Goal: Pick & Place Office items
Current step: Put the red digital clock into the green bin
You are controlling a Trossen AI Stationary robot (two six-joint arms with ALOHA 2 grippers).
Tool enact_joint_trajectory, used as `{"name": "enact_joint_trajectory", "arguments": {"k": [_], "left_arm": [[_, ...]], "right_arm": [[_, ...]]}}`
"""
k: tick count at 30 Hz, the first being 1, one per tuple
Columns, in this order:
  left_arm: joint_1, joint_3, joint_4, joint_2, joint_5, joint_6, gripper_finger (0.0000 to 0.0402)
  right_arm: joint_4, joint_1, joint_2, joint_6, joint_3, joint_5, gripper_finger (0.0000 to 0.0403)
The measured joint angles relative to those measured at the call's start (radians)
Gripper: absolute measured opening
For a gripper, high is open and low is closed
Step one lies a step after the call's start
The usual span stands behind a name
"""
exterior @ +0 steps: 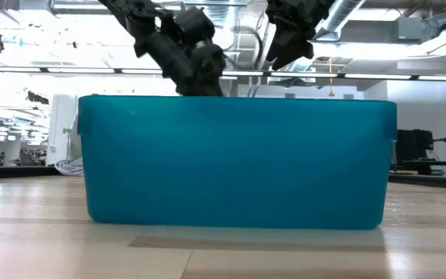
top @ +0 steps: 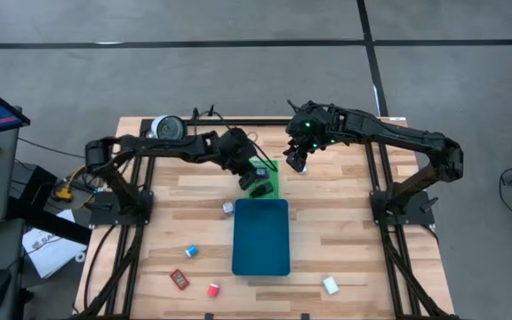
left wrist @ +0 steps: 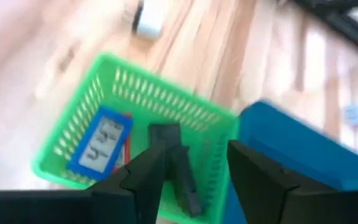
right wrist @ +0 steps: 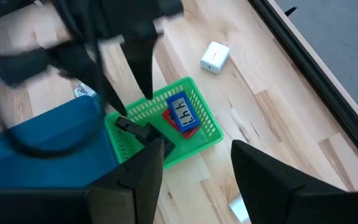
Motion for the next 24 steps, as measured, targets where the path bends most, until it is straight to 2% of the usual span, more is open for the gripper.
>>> {"name": "enact_joint_trajectory", "arguments": {"k": [3, 7, 13, 19, 24], "left_arm": [[-0.015, 0.0, -0.042, -0.089, -0.048, 0.002, 0.0181], [-0.061, 0.001, -0.191, -0.212, -0.122, 0.003, 0.0187], [-0.205, 0.0, -0.416, -0.338, -0.228, -0.006, 0.0188], [-0.389, -0.001, -0.55, -0.396, -0.331, -0.057, 0.0186], [-0.539, 0.0, -0.65, -0.399, -0.348, -0.142, 0.0186]], "right_arm": [[0.002, 0.004, 0.0, 0.0, 0.0, 0.0, 0.0182], [0.017, 0.004, 0.0, 0.0, 0.0, 0.0, 0.0182], [0.045, 0.005, 0.0, 0.008, 0.0, 0.0, 0.0182], [0.071, 0.019, 0.0, 0.017, 0.0, 0.0, 0.0182], [0.087, 0.037, 0.0, 0.036, 0.0, 0.0, 0.0182]]}}
